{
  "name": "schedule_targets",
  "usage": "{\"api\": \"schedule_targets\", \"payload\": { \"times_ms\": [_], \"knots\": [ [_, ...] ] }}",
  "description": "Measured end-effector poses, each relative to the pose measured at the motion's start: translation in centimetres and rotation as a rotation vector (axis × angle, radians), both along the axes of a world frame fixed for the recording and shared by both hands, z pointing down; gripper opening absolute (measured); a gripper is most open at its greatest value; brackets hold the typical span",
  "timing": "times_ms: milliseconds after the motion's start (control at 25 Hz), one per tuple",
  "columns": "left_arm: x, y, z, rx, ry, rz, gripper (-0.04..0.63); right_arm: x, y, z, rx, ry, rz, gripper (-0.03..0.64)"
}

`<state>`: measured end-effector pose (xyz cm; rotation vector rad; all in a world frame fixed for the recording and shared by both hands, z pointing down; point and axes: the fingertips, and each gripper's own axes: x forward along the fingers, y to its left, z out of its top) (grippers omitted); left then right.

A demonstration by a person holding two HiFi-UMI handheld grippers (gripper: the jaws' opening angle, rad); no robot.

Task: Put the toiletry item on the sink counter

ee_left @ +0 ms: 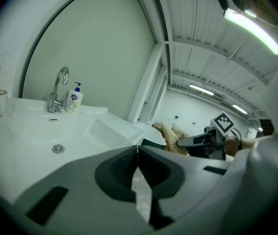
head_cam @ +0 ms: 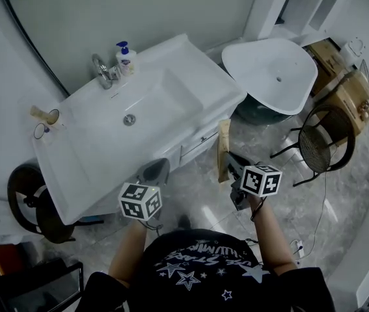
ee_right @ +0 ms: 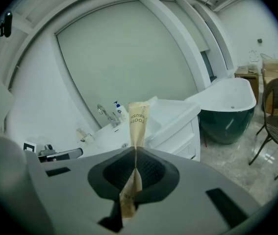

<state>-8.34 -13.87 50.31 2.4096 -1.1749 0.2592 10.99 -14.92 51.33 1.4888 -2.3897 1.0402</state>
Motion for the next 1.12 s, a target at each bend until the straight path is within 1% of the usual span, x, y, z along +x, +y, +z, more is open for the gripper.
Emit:
{"api": "schedule_targets", "payload": {
  "times_ms": [280, 560, 760, 1000, 1120],
  "knots": [
    [-0.5, -2.8, -0.1, -0.003, 0.017, 0.009, 0.02, -1.8, -2.1, 0.7, -0.023, 0.025, -0.017, 0.021],
    [-1.7, -4.1, 1.0, -0.038, 0.014, -0.032, 0.02, -2.0, -5.5, 0.8, -0.023, 0.041, -0.046, 0.021],
    [-2.2, -6.0, 1.6, -0.055, 0.007, -0.09, 0.02, -1.8, -9.6, 0.9, -0.017, 0.023, -0.068, 0.021],
    [-2.2, -9.9, 1.3, -0.055, -0.014, -0.153, 0.02, -2.8, -15.7, 1.2, -0.014, 0.004, -0.141, 0.021],
    [-2.1, -11.9, 1.4, -0.068, -0.018, -0.184, 0.02, -2.7, -18.6, 1.4, -0.027, 0.011, -0.17, 0.021]
  ]
}}
